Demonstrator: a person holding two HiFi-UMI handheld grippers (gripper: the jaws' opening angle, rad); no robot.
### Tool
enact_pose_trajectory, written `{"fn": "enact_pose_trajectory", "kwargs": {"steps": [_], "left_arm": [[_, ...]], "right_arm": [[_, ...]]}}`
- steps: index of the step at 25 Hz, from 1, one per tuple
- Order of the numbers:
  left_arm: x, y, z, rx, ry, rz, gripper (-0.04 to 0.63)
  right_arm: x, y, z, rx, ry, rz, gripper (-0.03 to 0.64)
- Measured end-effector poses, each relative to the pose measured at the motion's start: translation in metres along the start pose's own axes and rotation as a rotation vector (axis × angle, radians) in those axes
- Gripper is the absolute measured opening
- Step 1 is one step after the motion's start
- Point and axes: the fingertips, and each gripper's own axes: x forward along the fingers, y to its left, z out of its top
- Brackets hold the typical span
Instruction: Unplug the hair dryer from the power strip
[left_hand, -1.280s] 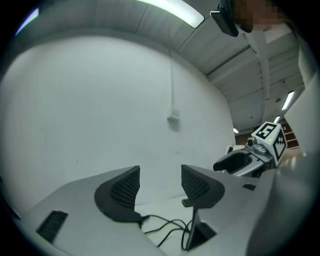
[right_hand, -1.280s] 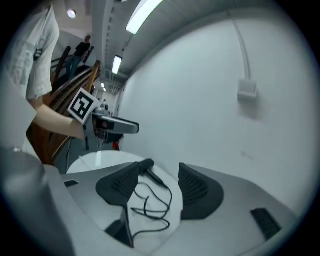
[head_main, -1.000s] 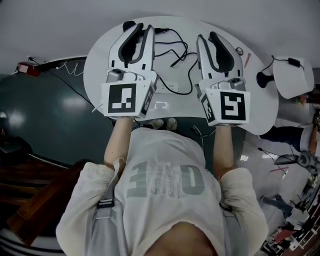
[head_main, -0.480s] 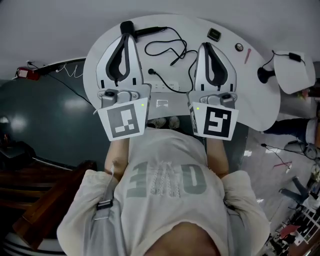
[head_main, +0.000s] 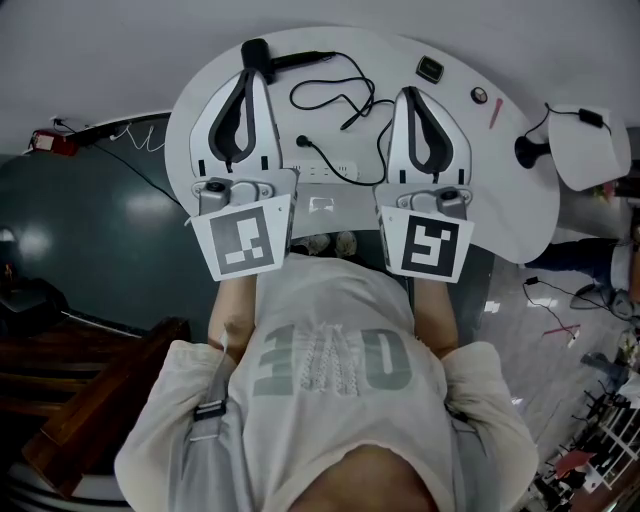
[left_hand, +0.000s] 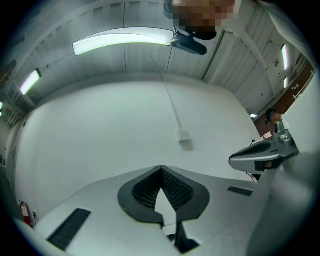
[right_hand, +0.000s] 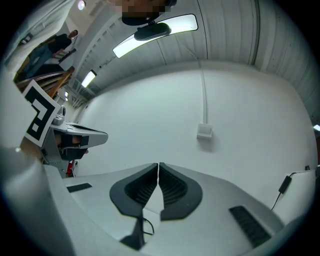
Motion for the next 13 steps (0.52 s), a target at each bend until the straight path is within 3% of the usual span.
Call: {"fn": "enact_pose_trajectory", "kwargs": {"steps": [13], "left_arm": [[-0.003,-0.003,-0.002,0.006,0.014,-0.014,0.014]], "right_arm": [[-0.001,0.016,-0.003,-0.039,0.008,0.066,0.025]]}}
